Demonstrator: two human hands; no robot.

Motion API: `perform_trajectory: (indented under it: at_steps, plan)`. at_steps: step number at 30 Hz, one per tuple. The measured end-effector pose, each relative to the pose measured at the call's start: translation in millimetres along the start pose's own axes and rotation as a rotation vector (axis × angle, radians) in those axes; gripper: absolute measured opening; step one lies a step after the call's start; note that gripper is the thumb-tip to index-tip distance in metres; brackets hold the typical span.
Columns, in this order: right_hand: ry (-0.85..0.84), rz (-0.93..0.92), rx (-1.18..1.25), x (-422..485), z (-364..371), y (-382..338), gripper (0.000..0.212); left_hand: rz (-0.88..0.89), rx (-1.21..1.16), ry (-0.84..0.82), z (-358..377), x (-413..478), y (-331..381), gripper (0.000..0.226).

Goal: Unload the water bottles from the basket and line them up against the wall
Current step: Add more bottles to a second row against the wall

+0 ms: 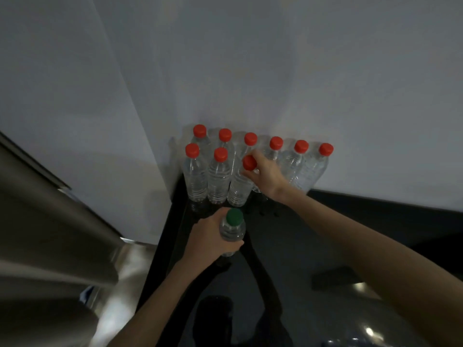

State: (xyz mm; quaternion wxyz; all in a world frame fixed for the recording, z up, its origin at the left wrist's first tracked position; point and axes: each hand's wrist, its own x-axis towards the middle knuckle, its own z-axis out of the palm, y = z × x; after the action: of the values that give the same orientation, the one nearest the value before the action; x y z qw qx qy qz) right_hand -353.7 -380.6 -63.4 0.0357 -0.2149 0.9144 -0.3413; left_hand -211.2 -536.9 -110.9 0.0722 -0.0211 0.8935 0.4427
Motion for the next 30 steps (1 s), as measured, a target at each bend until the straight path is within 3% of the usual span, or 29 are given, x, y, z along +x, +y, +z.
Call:
perform_trajectory:
  at_steps: [5,11,15,17,21,25,30]
  plan:
    - [0.036,0.021,0.125,4.8,2.7,3.0,0.026,0.032,-0.073,0.038,7.4,-6.1,-11.0,0.069]
    - [0.043,0.011,0.129,-11.1,0.4,-7.6,0.050,-0.011,-0.302,0.057,14.3,-18.7,-18.2,0.071]
    - [0.106,-0.129,0.117,-51.0,-0.1,-23.4,0.031,-0.046,-0.413,0.086,21.5,-29.5,-20.3,0.065]
    - [0.024,-0.186,0.156,-70.0,2.0,-30.9,0.028,-0.108,-0.475,0.102,29.9,-35.1,-27.6,0.060]
    - [-0.255,-0.209,0.071,-93.2,11.2,-42.3,0.041,-0.367,-0.632,0.074,47.6,-42.3,-37.1,0.057]
    - [-0.235,-0.217,0.027,-95.8,16.6,-38.1,0.039,-0.618,-0.885,-0.114,56.7,-42.1,-37.0,0.066]
    - [-0.200,-0.120,0.057,-93.5,6.0,-27.5,0.036,-0.653,-1.061,-0.145,64.9,-26.4,-29.7,0.064]
